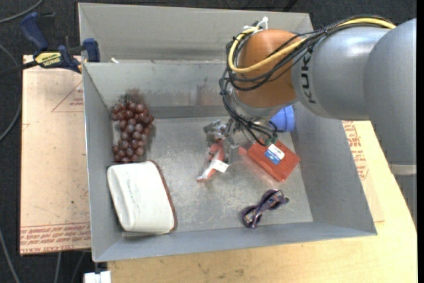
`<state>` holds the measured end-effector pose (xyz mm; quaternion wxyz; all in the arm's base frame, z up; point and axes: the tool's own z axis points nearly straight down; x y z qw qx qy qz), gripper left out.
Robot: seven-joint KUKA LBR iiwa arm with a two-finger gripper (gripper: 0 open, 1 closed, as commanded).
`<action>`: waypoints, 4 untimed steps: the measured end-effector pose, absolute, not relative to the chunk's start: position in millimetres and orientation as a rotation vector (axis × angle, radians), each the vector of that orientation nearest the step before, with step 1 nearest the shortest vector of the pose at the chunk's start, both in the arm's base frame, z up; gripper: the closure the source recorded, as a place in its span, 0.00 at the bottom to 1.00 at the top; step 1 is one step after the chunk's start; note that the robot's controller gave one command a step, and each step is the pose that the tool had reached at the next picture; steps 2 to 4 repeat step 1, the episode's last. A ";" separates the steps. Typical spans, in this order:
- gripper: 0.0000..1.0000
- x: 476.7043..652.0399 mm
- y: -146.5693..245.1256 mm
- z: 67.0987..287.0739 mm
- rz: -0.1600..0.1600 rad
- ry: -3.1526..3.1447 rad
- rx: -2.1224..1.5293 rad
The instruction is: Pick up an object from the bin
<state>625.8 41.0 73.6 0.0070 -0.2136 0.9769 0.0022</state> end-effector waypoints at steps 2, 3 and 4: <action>1.00 621.9 33.4 217.7 0.008 3.068 -0.580; 1.00 621.9 33.4 217.7 0.008 3.068 -0.580; 1.00 621.9 33.4 217.7 0.008 3.068 -0.580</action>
Offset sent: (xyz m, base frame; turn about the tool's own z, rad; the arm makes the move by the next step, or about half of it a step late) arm 0.0000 0.0000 0.0000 0.0000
